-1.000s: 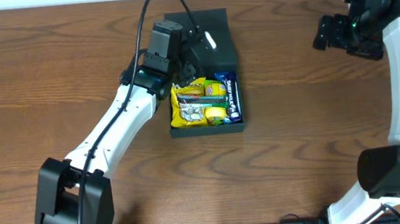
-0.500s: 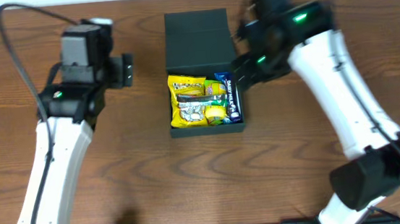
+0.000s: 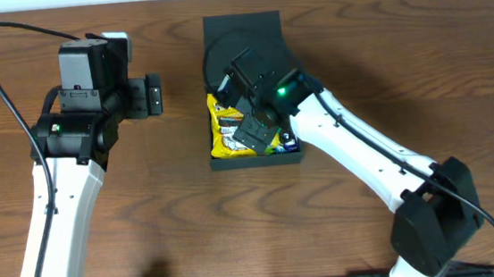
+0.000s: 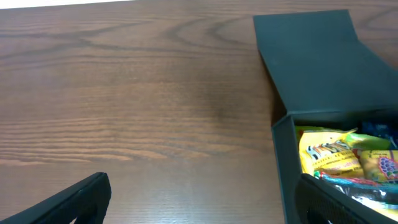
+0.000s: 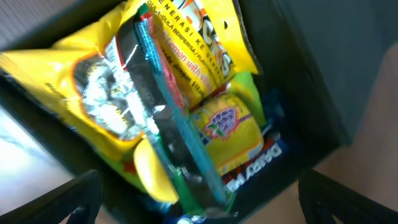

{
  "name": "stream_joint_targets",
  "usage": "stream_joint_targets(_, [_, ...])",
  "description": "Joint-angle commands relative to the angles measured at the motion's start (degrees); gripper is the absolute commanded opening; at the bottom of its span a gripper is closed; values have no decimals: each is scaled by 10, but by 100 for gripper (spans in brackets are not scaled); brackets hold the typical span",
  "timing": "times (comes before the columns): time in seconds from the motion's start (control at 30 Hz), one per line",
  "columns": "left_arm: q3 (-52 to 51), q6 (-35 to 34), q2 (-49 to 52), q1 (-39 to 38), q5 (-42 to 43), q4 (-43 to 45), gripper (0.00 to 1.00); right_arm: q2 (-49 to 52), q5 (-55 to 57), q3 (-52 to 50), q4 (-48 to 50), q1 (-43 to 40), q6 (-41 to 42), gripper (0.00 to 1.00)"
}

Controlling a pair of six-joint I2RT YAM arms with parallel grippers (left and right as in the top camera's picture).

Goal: Pack container

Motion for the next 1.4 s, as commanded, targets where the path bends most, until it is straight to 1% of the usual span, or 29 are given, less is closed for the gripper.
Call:
stream_joint_targets(0.0, [1, -5, -11, 2, 13, -2, 95, 0, 16, -21, 32, 1, -56, 99])
stream_joint_targets(0.13, [1, -5, -11, 5, 13, -2, 95, 4, 5, -35, 67, -2, -57, 99])
stream_joint_targets(0.23, [1, -7, -11, 12, 14, -2, 95, 12, -11, -35, 68, -2, -58, 95])
stream_joint_targets(0.33, [1, -17, -11, 24, 16, -3, 95, 25, -11, -35, 70, -2, -58, 93])
stream_joint_targets(0.5, [1, -17, -11, 35, 29, -4, 95, 48, -11, -35, 74, -2, -58, 86])
stream_joint_targets(0.6, [1, -17, -11, 36, 28, -4, 95, 51, -10, -35, 75, -2, -58, 75])
stream_joint_targets(0.67, [1, -17, -11, 36, 29, -3, 95, 51, -10, -35, 78, -2, -58, 66])
stream_joint_targets(0.83, [1, -17, -11, 36, 29, -4, 95, 51, 7, -35, 93, -2, -55, 52])
stream_joint_targets(0.9, [1, -17, -11, 36, 29, -4, 95, 51, 7, -35, 95, -2, -55, 47])
stream_joint_targets(1.0, [1, -20, -11, 36, 29, -4, 95, 51, 14, -35, 99, -2, -55, 36])
stream_joint_targets(1.07, [1, -19, -11, 36, 29, -4, 95, 51, 14, -35, 103, -2, -55, 35])
stream_joint_targets(1.13, [1, -20, -11, 36, 29, -6, 95, 51, 16, -35, 109, -2, -55, 32])
stream_joint_targets(1.23, [1, -20, -11, 36, 29, -9, 95, 51, 34, -35, 129, -4, -56, 32])
stream_joint_targets(1.37, [1, -20, -11, 36, 29, -17, 95, 51, 65, -35, 181, -13, -64, 32])
